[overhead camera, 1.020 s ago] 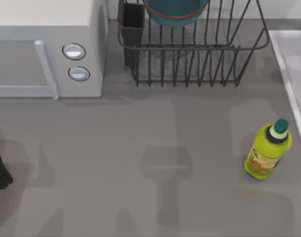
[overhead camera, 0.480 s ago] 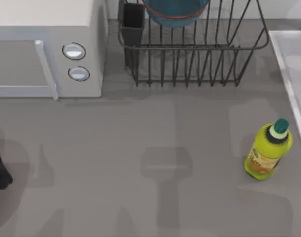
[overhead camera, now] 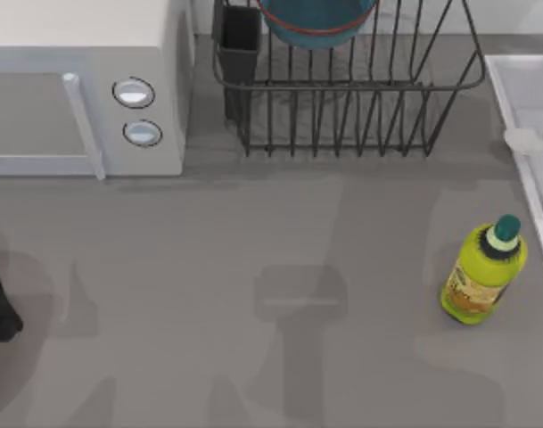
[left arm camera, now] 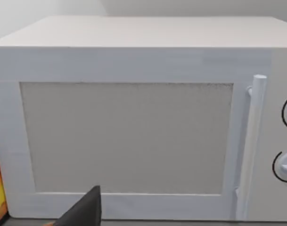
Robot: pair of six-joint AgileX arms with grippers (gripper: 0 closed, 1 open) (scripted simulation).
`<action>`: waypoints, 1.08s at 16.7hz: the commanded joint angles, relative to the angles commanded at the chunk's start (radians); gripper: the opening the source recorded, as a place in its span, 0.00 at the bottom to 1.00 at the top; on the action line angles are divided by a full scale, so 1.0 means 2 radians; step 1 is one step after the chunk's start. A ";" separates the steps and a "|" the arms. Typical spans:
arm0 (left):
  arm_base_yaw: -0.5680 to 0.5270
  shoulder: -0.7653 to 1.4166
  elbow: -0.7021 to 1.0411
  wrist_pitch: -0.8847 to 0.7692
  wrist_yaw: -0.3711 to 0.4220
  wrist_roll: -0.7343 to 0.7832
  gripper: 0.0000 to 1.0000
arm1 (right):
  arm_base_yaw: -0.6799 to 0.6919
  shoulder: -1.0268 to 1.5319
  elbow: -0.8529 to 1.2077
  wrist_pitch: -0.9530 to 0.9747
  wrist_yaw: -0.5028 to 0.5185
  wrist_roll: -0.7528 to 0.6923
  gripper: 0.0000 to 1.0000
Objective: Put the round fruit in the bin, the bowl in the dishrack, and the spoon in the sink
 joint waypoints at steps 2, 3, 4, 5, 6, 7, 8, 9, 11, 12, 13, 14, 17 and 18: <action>0.000 0.000 0.000 0.000 0.000 0.000 1.00 | 0.000 -0.008 -0.020 0.018 0.000 0.000 0.00; 0.000 0.000 0.000 0.000 0.000 0.000 1.00 | 0.000 -0.009 -0.023 0.020 0.000 0.000 0.00; 0.000 0.000 0.000 0.000 0.000 0.000 1.00 | 0.000 -0.009 -0.023 0.020 0.000 0.000 0.00; 0.000 0.000 0.000 0.000 0.000 0.000 1.00 | 0.000 -0.009 -0.023 0.020 0.000 0.000 0.00; 0.000 0.000 0.000 0.000 0.000 0.000 1.00 | 0.000 -0.009 -0.023 0.020 0.000 0.000 0.00; 0.000 0.000 0.000 0.000 0.000 0.000 1.00 | 0.000 -0.009 -0.023 0.020 0.000 0.000 0.08; 0.000 0.000 0.000 0.000 0.000 0.000 1.00 | 0.000 -0.009 -0.023 0.020 0.000 0.000 0.15; 0.000 0.000 0.000 0.000 0.000 0.000 1.00 | 0.000 -0.009 -0.023 0.020 0.000 0.000 0.23; 0.000 0.000 0.000 0.000 0.000 0.000 1.00 | 0.000 -0.009 -0.023 0.020 0.000 0.000 0.38; 0.000 0.000 0.000 0.000 0.000 0.000 1.00 | 0.000 -0.009 -0.023 0.020 0.000 0.000 0.45; 0.000 0.000 0.000 0.000 0.000 0.000 1.00 | 0.000 -0.009 -0.023 0.020 0.000 0.000 0.53; 0.000 0.000 0.000 0.000 0.000 0.000 1.00 | 0.000 -0.009 -0.023 0.020 0.000 0.000 0.60; 0.000 0.000 0.000 0.000 0.000 0.000 1.00 | 0.000 -0.009 -0.023 0.020 0.000 0.000 0.83; 0.000 0.000 0.000 0.000 0.000 0.000 1.00 | 0.000 -0.009 -0.023 0.020 0.000 0.000 0.90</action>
